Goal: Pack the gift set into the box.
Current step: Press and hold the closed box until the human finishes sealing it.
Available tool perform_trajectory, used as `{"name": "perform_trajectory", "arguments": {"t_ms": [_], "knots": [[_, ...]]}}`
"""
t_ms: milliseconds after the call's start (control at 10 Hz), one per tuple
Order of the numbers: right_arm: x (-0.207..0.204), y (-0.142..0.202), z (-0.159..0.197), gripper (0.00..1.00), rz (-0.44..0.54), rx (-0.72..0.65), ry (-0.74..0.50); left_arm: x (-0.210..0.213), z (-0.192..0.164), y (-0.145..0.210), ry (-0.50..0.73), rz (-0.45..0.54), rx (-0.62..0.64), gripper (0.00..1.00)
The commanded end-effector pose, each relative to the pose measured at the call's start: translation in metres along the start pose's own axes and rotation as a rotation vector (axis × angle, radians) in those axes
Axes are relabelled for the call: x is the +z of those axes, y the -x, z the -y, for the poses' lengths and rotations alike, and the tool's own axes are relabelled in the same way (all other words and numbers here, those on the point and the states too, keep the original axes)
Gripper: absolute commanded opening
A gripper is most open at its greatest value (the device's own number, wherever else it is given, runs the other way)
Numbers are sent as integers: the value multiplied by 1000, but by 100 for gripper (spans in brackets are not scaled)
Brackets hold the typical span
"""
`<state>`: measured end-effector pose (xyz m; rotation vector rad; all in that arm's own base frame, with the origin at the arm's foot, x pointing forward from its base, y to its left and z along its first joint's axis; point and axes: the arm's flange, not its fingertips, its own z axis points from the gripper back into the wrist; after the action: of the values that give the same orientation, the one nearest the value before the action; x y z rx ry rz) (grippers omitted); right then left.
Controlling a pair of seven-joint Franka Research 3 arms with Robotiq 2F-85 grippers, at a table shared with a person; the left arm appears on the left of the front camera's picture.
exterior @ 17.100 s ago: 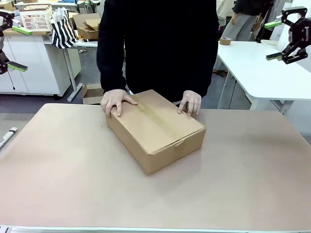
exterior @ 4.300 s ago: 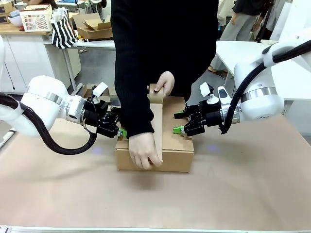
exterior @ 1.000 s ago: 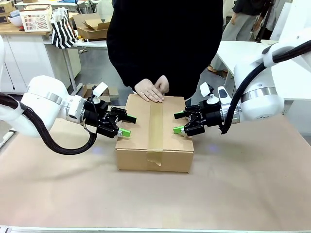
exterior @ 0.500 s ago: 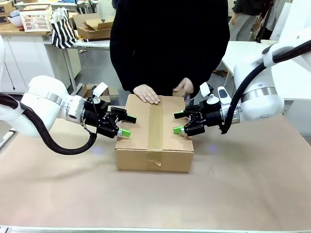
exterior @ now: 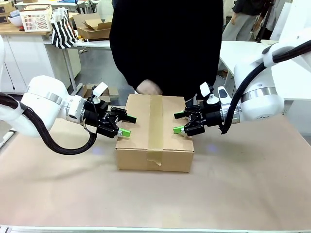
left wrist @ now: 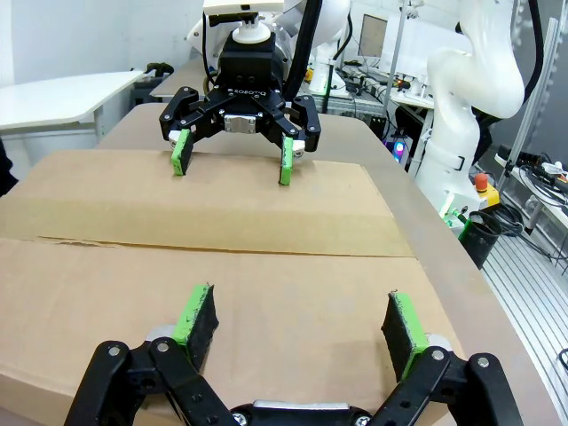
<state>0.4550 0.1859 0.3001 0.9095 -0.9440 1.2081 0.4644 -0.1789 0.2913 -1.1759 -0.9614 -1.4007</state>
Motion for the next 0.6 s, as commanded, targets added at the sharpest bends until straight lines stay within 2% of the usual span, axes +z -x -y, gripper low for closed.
{"name": "perform_trajectory", "arguments": {"t_ms": [0, 500], "knots": [[0, 2, -1, 100, -7, -3, 4, 0, 1, 0, 5, 7, -12, 100], [0, 2, -1, 100, -7, -3, 4, 0, 1, 0, 5, 7, -12, 100]]}}
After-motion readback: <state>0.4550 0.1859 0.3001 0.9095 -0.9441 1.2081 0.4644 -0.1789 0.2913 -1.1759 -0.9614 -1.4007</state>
